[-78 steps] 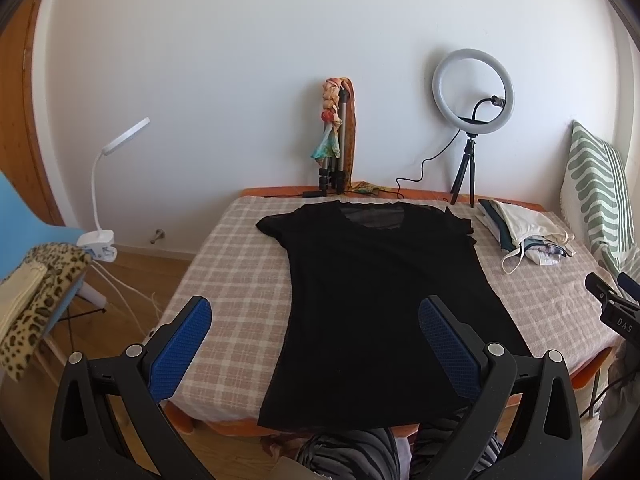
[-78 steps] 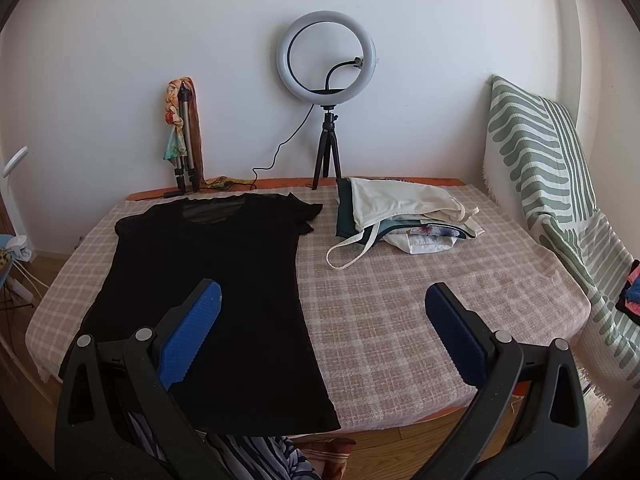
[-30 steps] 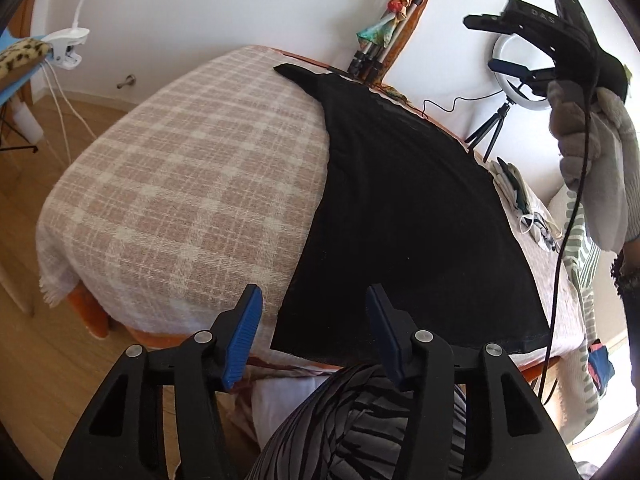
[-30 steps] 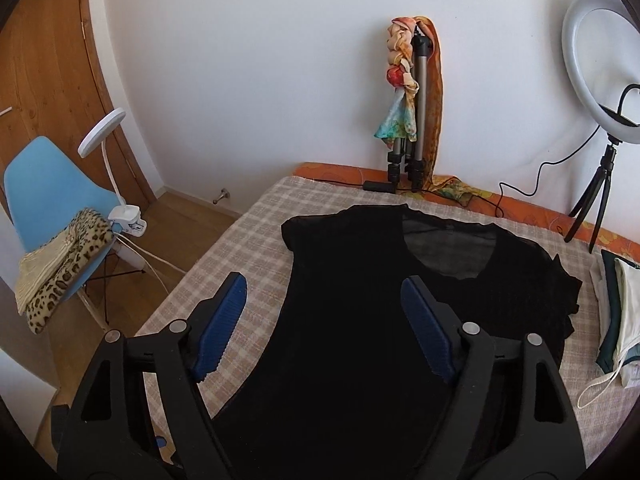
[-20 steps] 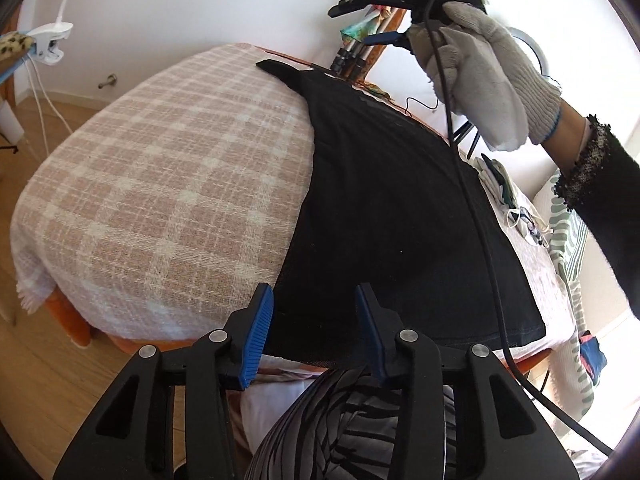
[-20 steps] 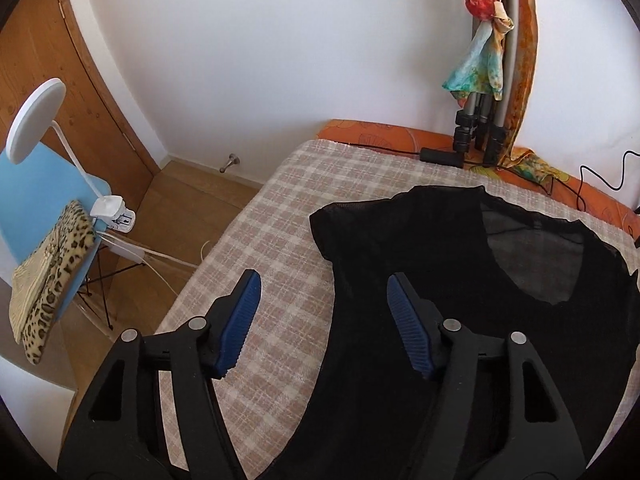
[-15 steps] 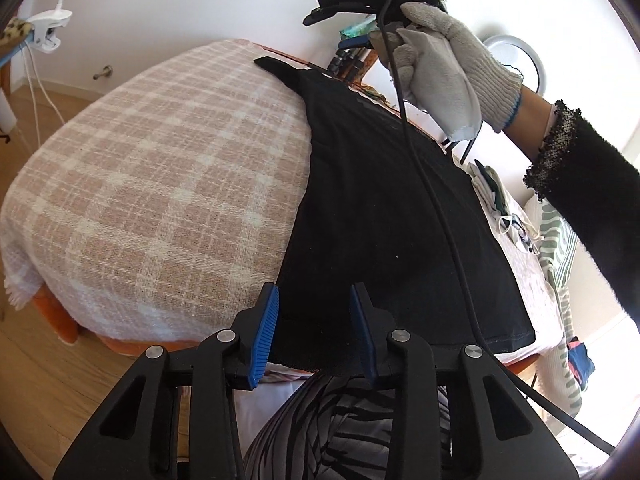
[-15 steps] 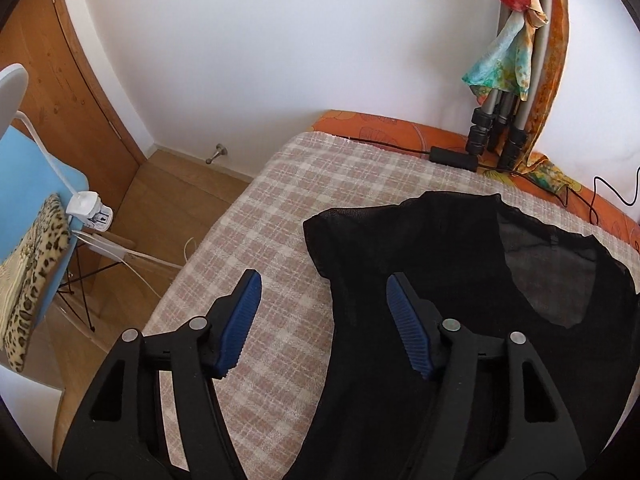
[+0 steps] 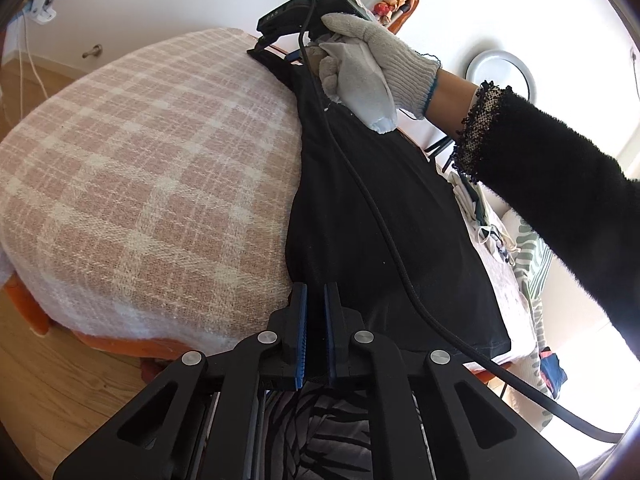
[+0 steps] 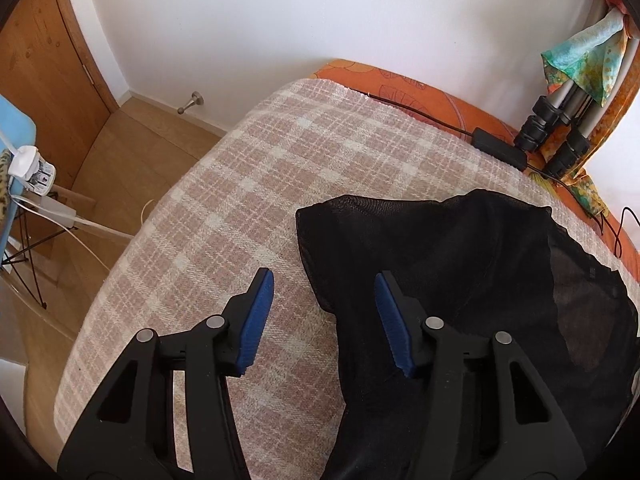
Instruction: Fold small clothes
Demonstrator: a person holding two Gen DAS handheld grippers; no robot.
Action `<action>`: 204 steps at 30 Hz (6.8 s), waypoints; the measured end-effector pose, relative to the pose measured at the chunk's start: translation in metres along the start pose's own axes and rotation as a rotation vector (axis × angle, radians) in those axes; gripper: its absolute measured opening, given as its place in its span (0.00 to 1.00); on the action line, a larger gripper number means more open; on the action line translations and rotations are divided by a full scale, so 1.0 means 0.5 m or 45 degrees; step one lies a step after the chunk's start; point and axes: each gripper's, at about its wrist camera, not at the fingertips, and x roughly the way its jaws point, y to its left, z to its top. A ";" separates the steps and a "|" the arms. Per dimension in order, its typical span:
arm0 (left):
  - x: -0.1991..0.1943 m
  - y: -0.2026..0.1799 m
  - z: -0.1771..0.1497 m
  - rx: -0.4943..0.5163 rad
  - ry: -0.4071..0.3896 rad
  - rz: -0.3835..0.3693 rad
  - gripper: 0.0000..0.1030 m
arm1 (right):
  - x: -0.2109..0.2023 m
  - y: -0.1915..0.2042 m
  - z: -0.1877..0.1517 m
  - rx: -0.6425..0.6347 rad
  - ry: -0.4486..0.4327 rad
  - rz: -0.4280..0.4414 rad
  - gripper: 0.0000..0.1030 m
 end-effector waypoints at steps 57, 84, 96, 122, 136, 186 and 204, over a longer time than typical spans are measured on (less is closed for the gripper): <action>0.049 -0.212 -0.022 0.366 0.051 0.032 0.00 | -0.178 -0.326 -0.067 0.302 -0.201 -0.025 0.03; 0.103 -0.349 -0.068 0.546 0.153 -0.052 0.20 | -0.412 -0.610 -0.229 0.466 -0.349 0.049 0.69; 0.151 -0.440 -0.087 0.672 0.200 -0.107 0.20 | -0.572 -0.763 -0.401 0.590 -0.450 -0.029 0.69; 0.327 -0.658 -0.275 1.229 0.308 -0.128 0.51 | -0.570 -0.908 -0.603 0.741 -0.364 0.116 0.69; 0.297 -0.600 -0.192 0.922 0.276 -0.238 0.04 | -0.414 -0.888 -0.530 0.823 -0.234 0.354 0.52; 0.127 -0.367 -0.108 0.387 0.066 -0.176 0.03 | -0.256 -0.497 -0.175 0.262 -0.034 -0.197 0.07; 0.058 -0.327 -0.081 0.401 0.086 -0.116 0.36 | -0.293 -0.521 -0.203 0.372 -0.054 0.139 0.51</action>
